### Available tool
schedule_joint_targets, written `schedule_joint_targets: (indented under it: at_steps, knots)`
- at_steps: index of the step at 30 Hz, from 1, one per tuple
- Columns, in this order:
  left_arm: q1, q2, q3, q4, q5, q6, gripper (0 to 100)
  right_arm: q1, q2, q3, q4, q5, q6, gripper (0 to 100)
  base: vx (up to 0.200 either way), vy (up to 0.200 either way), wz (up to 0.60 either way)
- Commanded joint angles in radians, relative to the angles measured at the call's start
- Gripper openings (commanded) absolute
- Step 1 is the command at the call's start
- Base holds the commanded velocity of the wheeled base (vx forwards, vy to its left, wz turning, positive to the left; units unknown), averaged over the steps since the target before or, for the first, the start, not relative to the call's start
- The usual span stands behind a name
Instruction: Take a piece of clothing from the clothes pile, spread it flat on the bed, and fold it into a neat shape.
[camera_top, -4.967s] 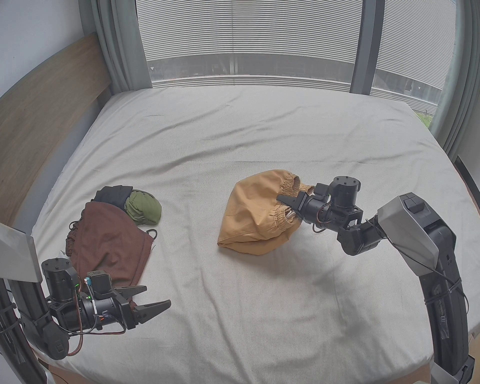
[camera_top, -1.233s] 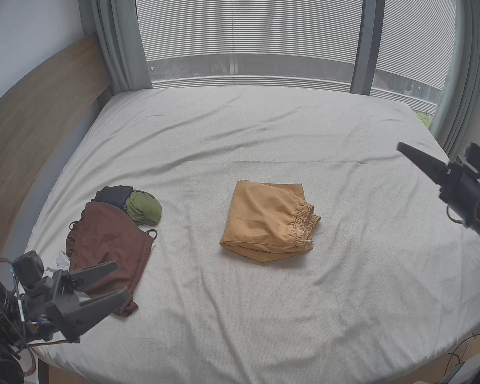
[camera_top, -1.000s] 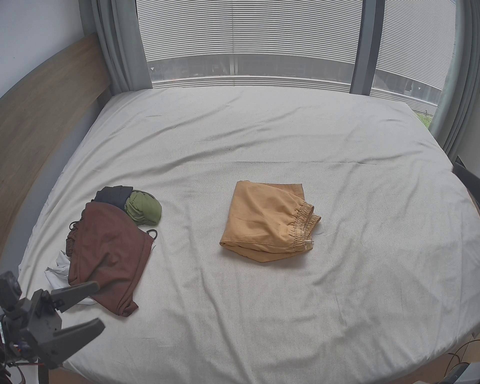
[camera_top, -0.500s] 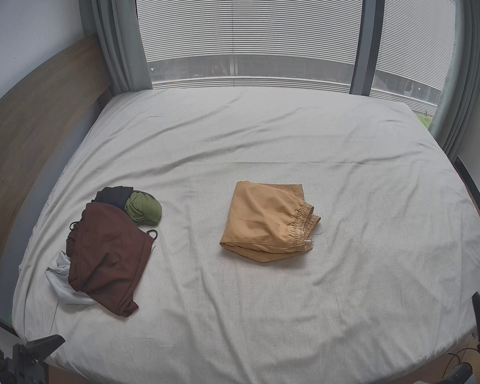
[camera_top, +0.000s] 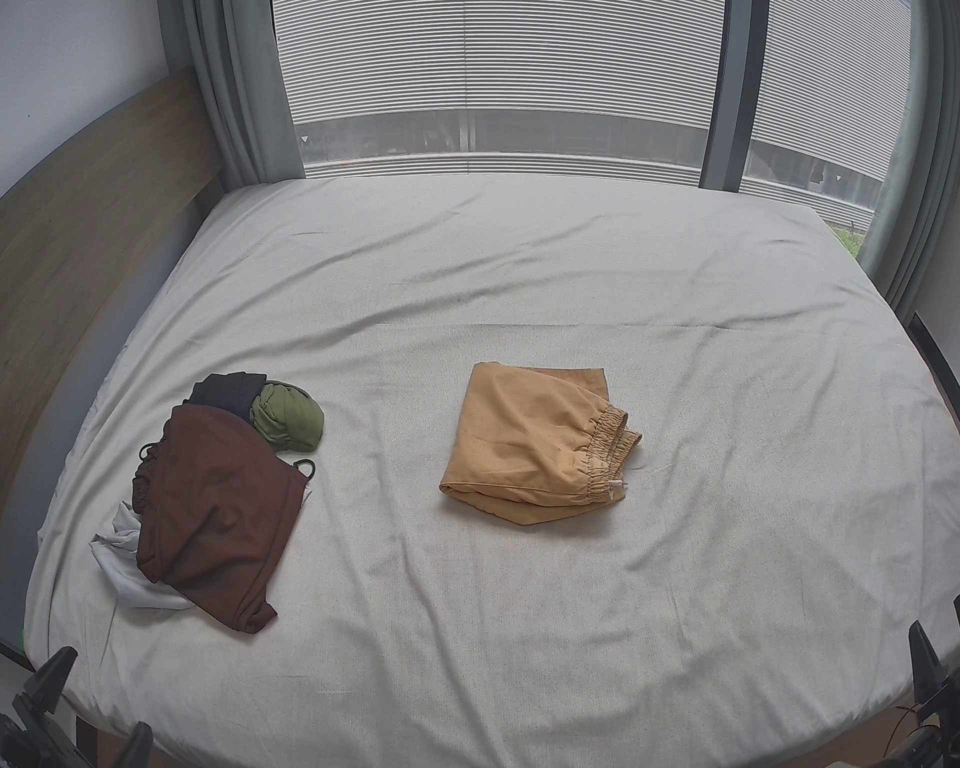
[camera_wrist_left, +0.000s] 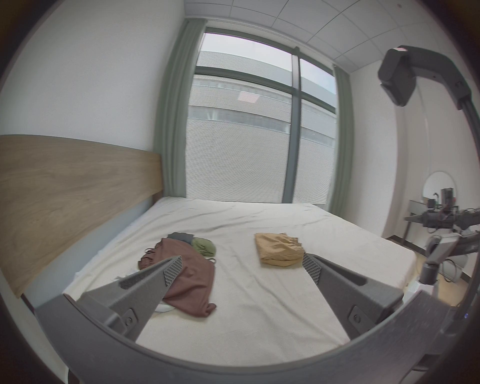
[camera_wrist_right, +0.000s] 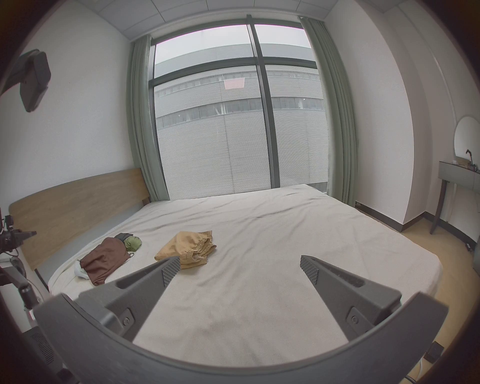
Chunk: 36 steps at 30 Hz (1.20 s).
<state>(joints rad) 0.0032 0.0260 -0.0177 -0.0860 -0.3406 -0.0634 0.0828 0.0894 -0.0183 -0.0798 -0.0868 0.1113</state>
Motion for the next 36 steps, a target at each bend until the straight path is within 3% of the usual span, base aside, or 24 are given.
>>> schedule_joint_targets:
  at_steps: [1, 7, 8, 10, 15, 25, 36]
  knots:
    - [0.003, -0.026, 0.018, 0.014, 0.107, -0.001, 100, -0.003, 0.001, 0.018, 0.005, -0.021, -0.016, 100, 0.0, 0.0, 0.0]
    - [0.003, -0.026, 0.018, 0.017, 0.16, 0.005, 100, -0.044, -0.016, 0.018, 0.006, -0.025, -0.047, 100, 0.0, 0.0, 0.0]
    - [0.004, -0.026, 0.018, 0.017, 0.198, 0.011, 100, -0.084, -0.083, 0.018, 0.008, -0.022, -0.108, 100, 0.0, 0.0, 0.0]
    - [0.004, -0.026, 0.018, 0.017, 0.227, 0.016, 100, -0.083, -0.089, 0.018, 0.006, -0.022, -0.137, 100, 0.0, 0.0, 0.0]
    - [0.003, -0.026, 0.018, 0.015, 0.232, 0.028, 100, -0.081, -0.089, 0.018, 0.006, -0.022, -0.068, 100, 0.0, 0.0, 0.0]
    - [0.003, -0.026, 0.018, 0.037, 0.275, 0.089, 100, -0.083, -0.089, 0.018, 0.009, -0.021, -0.078, 100, 0.0, 0.0, 0.0]
    - [0.003, -0.026, 0.018, 0.035, 0.275, 0.086, 100, -0.081, -0.089, 0.018, 0.008, 0.062, -0.051, 100, 0.0, 0.0, 0.0]
